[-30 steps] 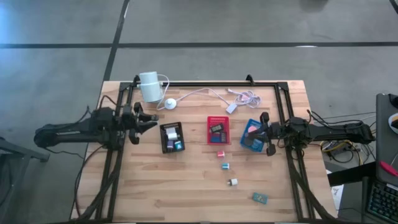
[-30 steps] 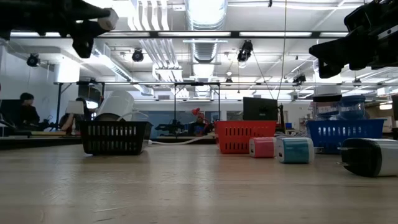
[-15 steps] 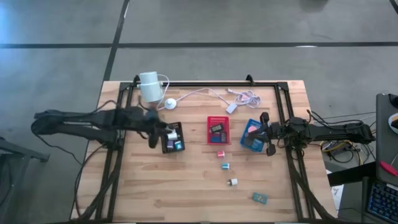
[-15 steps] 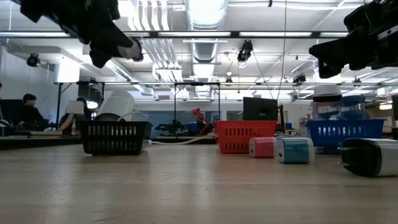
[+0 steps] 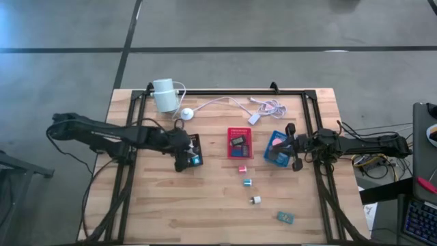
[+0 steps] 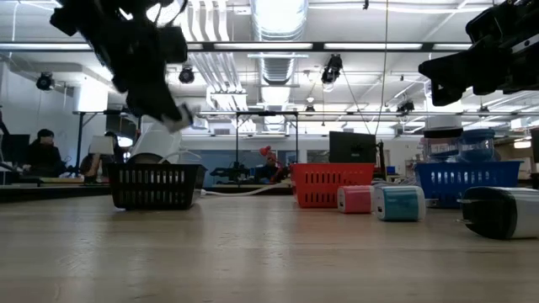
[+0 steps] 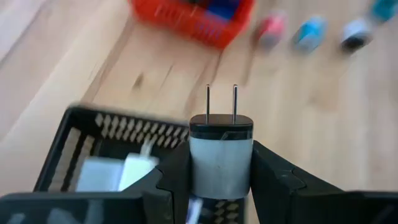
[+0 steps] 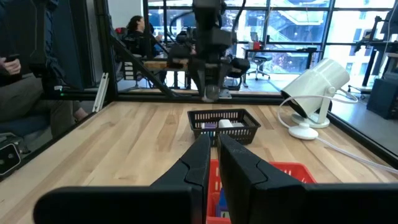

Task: Pick & Place Office items
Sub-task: Put the top black white charger adapter into the black bin

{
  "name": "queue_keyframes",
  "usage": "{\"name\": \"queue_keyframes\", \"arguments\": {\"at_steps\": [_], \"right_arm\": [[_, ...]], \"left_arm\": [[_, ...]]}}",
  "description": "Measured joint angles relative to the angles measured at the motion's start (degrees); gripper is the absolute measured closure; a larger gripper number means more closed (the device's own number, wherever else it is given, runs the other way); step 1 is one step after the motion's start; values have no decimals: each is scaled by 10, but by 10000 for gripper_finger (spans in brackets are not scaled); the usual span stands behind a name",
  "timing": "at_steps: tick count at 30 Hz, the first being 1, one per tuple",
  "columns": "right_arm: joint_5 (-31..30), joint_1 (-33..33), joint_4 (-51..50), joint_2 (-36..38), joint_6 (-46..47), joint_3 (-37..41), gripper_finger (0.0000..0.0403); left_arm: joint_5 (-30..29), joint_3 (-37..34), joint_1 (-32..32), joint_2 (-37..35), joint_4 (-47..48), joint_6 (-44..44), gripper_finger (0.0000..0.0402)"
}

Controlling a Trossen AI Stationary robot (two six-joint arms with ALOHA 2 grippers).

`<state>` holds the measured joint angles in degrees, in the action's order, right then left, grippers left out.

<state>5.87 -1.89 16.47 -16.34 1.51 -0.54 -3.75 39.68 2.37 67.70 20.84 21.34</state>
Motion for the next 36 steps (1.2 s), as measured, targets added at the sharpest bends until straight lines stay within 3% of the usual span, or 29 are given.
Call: {"name": "queue_keyframes", "arguments": {"at_steps": [7,18,32,36], "right_arm": [[0,0,0,0,0,0,374],[0,0,-2,0,0,0,374],[0,0,-13,0,0,0,374],[0,0,-13,0,0,0,374]], "left_arm": [[-10,4,9,65,47,21,274],[-22,8,14,147,39,24,274],[-25,7,15,154,47,11,274],[-18,5,16,157,53,9,233]]}}
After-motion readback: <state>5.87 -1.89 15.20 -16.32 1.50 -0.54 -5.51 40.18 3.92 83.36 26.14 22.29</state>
